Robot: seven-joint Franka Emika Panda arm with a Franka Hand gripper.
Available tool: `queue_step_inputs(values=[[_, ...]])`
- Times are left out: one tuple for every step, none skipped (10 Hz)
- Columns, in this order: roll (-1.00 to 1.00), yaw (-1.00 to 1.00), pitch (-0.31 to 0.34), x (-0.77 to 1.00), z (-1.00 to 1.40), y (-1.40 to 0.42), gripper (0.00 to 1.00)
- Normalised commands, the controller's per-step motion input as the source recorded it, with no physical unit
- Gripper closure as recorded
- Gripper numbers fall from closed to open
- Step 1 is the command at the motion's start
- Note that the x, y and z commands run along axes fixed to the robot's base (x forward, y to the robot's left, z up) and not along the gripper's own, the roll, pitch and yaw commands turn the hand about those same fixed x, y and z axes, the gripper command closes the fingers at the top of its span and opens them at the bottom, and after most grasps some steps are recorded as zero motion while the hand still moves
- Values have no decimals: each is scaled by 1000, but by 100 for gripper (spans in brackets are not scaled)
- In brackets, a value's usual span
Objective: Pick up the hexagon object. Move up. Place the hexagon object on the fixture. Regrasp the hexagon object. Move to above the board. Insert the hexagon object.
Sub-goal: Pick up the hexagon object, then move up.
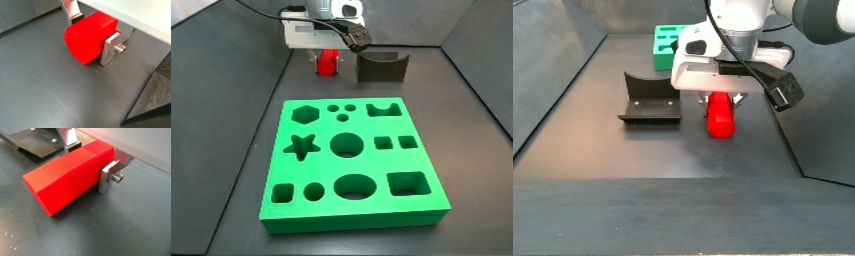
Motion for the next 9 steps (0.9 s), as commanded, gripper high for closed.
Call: queue_step_inputs(values=[[0,0,0,0,0,0,100],[0,0,0,0,0,0,100],[0,0,0,0,0,0,100],[0,0,0,0,0,0,100],[0,0,0,0,0,0,100],[0,0,0,0,0,0,100],[0,0,0,0,833,0,100],[-7,21,4,4,799,-39,100],[-8,26,2,-7,737,-34,100]])
